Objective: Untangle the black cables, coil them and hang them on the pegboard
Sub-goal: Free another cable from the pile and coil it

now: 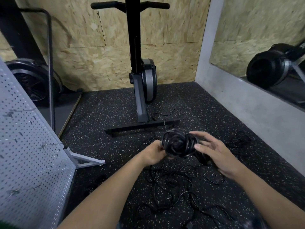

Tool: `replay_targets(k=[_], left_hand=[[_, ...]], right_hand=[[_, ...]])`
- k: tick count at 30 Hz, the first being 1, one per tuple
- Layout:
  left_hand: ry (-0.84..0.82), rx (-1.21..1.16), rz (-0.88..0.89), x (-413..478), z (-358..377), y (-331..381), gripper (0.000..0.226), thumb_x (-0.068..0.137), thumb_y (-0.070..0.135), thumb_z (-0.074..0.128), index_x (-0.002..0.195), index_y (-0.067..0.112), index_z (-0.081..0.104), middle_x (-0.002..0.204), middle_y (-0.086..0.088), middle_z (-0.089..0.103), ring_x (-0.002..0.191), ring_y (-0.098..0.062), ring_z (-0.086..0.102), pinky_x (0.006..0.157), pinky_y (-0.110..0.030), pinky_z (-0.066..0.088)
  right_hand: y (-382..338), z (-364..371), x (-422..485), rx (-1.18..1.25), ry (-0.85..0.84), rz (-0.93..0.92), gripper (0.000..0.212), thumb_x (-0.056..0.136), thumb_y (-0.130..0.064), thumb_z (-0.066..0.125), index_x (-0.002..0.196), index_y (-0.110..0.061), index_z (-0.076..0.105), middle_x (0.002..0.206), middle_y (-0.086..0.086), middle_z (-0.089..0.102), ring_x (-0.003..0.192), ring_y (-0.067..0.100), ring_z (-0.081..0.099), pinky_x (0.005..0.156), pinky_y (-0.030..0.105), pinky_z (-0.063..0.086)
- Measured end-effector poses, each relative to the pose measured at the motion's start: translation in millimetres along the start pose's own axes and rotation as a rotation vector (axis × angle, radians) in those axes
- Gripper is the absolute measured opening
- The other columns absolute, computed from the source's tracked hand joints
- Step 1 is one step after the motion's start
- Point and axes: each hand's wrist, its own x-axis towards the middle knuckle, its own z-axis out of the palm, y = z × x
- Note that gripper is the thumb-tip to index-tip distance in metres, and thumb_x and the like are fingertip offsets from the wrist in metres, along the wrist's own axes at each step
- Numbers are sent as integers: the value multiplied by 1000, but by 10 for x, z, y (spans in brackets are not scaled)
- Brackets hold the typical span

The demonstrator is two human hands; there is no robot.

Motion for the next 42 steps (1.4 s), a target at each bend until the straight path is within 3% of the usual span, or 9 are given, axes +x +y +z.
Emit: replay_targets(k=[4,10,15,18,21,28,32,36,42], left_hand=[[-11,29,1,6,139,93,20,110,27,50,107,28,70,80,12,71,76,-6,61,80,-29,49],[-35,126,-16,-29,398,181,17,110,26,48,124,27,59,80,9,64,64,-4,55,61,-20,44],[0,167,-16,-6,506,324,25,110,23,46,128,14,62,113,-11,71,83,-18,62,74,-28,48],[16,228,24,-12,551,405,26,110,23,46,118,7,65,116,-18,71,101,-32,67,89,-36,52],[1,329,64,-72,536,485,27,110,22,45,103,6,65,105,-18,71,90,-31,64,82,-35,49],[17,654,232,-200,247,602,24,108,34,51,112,15,67,94,-6,71,74,-21,58,67,-36,49],[147,642,361,-197,122,589,22,101,40,64,103,18,68,99,3,70,90,-17,64,78,-38,53],[286,637,371,-158,98,565,44,80,59,79,90,22,59,88,10,62,79,-14,57,69,-36,46],[84,303,241,-89,-37,476,29,77,46,88,81,20,76,82,6,67,79,-9,61,75,-36,53]], right_hand=[[64,33,64,43,214,-64,42,99,-25,63,137,-42,61,112,10,77,110,25,73,100,43,53],[202,4,90,-45,205,0,64,92,-28,76,145,-52,48,126,-8,72,119,9,66,108,44,49],[292,-15,72,-488,246,-51,75,95,-26,75,154,-48,34,133,-30,58,120,-20,51,98,5,35],[374,-42,103,-691,282,-80,78,96,-28,71,158,-45,28,135,-15,56,124,-1,53,108,21,37],[431,-61,138,-875,237,-20,83,99,-32,66,163,-43,15,124,-3,53,115,15,54,104,36,44],[476,-74,149,-1040,159,75,88,102,-38,62,165,-40,0,112,0,51,101,21,55,89,37,49],[484,-77,122,-1028,44,44,87,99,-37,67,164,-40,8,123,-3,53,110,20,58,94,37,50],[487,-61,76,-1027,-185,-25,81,97,-40,69,159,-45,18,123,-16,51,112,7,55,98,31,50],[435,18,54,-873,-264,-92,80,82,-82,64,149,-45,42,129,-22,60,119,1,58,100,31,53]])
